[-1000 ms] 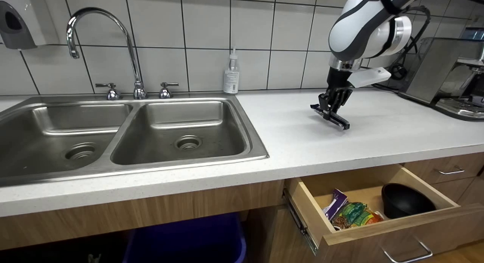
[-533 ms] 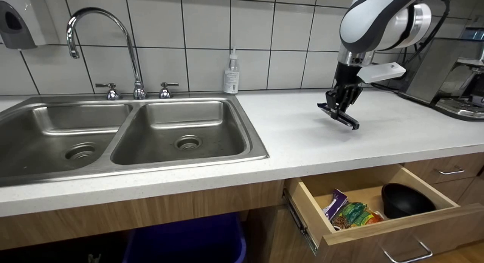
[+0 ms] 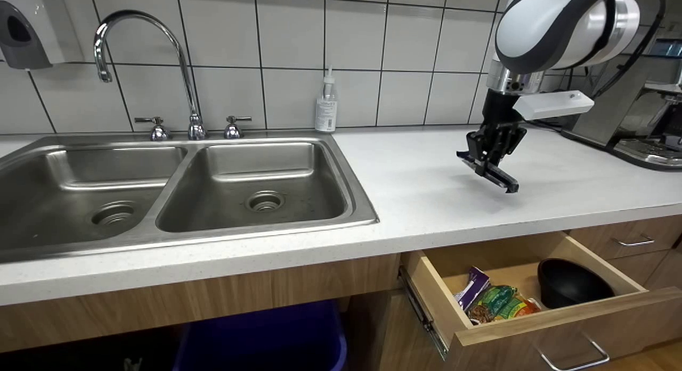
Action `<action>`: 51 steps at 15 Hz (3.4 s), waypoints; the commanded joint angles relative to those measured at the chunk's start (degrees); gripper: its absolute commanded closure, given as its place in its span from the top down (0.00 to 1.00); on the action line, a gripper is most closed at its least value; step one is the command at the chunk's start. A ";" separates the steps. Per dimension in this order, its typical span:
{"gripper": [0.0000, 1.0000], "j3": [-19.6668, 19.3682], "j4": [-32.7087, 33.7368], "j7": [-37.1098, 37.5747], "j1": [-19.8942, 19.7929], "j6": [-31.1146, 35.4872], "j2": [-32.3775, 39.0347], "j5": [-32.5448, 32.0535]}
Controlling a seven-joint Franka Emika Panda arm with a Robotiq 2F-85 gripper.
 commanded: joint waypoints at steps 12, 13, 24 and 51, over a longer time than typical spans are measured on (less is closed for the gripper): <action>0.07 -0.34 -13.10 19.77 2.19 3.91 -9.47 2.10; 0.07 -0.42 -13.79 21.41 2.36 4.28 -9.77 2.34; 0.07 -0.55 -18.06 29.58 2.52 4.79 -12.76 6.52; 0.07 -1.22 -33.14 53.54 4.03 16.42 -17.06 3.06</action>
